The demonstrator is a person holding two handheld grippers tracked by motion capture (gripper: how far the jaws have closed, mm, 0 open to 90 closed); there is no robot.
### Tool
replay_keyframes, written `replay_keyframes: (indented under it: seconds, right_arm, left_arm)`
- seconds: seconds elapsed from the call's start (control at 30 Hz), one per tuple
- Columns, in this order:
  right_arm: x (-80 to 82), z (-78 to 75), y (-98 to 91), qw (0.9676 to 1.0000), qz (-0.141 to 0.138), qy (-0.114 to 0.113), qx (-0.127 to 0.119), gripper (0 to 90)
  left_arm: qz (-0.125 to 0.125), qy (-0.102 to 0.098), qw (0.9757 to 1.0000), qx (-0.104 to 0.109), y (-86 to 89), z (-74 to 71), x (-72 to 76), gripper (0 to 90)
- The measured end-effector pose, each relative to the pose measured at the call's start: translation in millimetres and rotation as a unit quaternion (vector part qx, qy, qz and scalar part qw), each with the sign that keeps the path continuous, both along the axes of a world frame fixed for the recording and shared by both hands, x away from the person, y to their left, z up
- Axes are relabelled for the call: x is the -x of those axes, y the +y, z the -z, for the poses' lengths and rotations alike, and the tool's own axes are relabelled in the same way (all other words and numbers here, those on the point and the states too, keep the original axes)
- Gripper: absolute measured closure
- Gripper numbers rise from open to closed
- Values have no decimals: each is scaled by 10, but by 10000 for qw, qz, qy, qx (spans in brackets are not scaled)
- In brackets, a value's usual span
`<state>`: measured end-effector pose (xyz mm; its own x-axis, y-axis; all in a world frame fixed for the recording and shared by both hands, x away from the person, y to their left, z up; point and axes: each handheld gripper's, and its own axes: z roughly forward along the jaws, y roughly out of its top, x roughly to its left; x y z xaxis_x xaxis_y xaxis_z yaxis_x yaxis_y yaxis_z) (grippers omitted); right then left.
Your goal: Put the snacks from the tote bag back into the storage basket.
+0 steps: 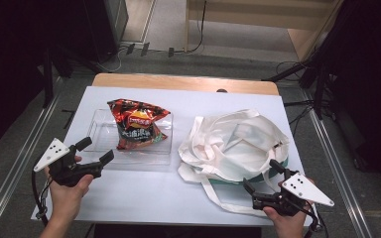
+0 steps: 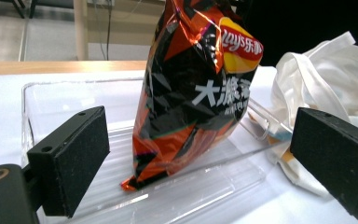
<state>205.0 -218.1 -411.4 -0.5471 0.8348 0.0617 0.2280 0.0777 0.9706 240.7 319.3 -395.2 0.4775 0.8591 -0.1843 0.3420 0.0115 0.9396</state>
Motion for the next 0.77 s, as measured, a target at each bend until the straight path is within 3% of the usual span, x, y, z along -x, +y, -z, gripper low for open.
replay_keyframes:
  seconds: [0.07, 0.33, 0.53, 0.77]
  right_arm:
    - [0, 3, -7, 10000, 25, 17, -17, 1]
    - [-14, 26, -48, 10000, 94, 21, 11, 1]
    - [-32, 56, -70, 9999, 141, 79, -9, 1]
    - [-50, 71, -64, 9998, 152, 91, -4, 1]
  left_arm:
    - [-12, -9, 9999, -118, 18, 18, 47, 50]
    - [-67, 38, 10000, -4, 120, 105, 200, 50]
    - [-135, -122, 9998, -67, 232, 144, 313, 50]
    - [-254, -15, 9997, -55, 295, 219, 312, 50]
